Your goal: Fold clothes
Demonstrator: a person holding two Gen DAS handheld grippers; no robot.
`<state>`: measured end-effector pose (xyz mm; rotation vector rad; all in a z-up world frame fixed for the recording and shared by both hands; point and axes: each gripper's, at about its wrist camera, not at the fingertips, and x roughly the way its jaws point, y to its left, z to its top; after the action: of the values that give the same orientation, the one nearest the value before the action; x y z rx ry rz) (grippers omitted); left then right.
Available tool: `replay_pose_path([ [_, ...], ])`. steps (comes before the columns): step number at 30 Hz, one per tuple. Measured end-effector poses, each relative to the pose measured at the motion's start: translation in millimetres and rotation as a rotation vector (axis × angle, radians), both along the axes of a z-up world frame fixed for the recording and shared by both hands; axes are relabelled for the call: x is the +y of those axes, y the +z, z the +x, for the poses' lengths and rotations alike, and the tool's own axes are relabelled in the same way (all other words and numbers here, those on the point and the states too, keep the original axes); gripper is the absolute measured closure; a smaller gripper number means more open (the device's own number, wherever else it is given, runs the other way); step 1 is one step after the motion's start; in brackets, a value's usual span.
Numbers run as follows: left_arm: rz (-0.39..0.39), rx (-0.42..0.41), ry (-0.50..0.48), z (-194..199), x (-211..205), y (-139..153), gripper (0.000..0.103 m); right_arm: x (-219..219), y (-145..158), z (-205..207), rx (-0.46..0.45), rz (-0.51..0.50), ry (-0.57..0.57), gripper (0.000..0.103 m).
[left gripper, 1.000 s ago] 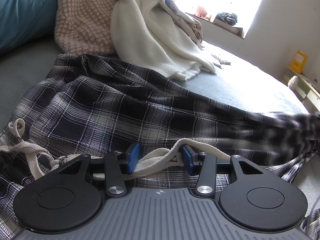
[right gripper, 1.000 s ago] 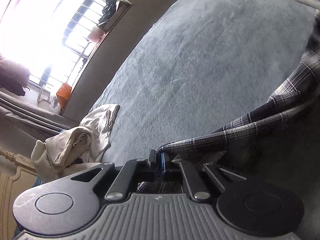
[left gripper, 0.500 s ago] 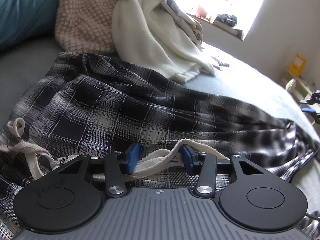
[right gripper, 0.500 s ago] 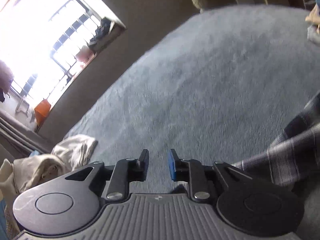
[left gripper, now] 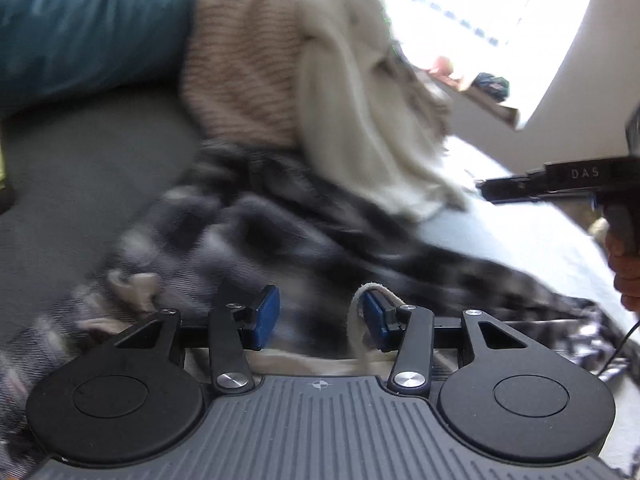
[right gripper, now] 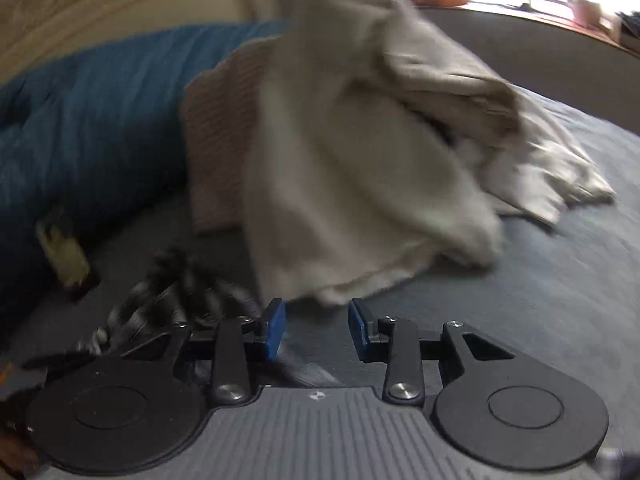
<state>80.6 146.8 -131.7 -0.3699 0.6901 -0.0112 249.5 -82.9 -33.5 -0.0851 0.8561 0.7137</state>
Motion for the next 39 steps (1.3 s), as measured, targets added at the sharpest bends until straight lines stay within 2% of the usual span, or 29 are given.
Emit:
replay_pose_path([
  [2,0.015,0.024,0.034,0,5,-7,0.057,53,-8,-7,-0.013,-0.085,0.125,0.065],
  [4,0.019,0.015,0.035,-2,7,-9,0.057,87,-20,-8,-0.018,-0.142,0.175,0.065],
  [9,0.03,-0.008,0.039,-7,10,-11,0.057,132,-43,9,0.021,-0.176,0.218,0.066],
  [11,0.035,-0.017,0.04,-9,12,-12,0.057,140,-50,12,0.043,-0.214,0.234,0.075],
  [12,0.037,-0.021,0.041,-10,12,-13,0.057,143,-51,12,0.042,-0.234,0.246,0.092],
  [13,0.039,-0.026,0.042,-11,13,-13,0.058,146,-53,11,0.041,-0.254,0.259,0.101],
  [15,0.044,-0.035,0.043,-13,15,-14,0.058,148,-44,6,-0.04,-0.263,0.259,0.102],
  [17,0.048,-0.044,0.045,-15,16,-16,0.058,150,-34,7,-0.112,-0.249,0.232,0.102],
  [20,0.052,-0.048,0.042,-16,18,-16,0.059,154,-33,15,-0.17,-0.211,0.184,0.102],
  [26,0.052,-0.052,0.034,-16,23,-16,0.059,167,-68,27,-0.217,-0.241,0.129,0.101],
  [28,0.04,-0.054,0.034,-15,25,-15,0.059,166,-70,32,-0.207,-0.223,0.09,0.1],
  [32,0.019,-0.06,0.037,-18,27,-15,0.059,151,-49,40,-0.127,-0.099,0.038,0.096],
  [36,-0.007,-0.063,0.039,-18,30,-15,0.059,127,-14,40,-0.157,0.069,-0.007,0.07],
  [39,-0.031,-0.066,0.05,-19,34,-14,0.06,124,-1,38,-0.121,0.131,0.053,0.07],
])
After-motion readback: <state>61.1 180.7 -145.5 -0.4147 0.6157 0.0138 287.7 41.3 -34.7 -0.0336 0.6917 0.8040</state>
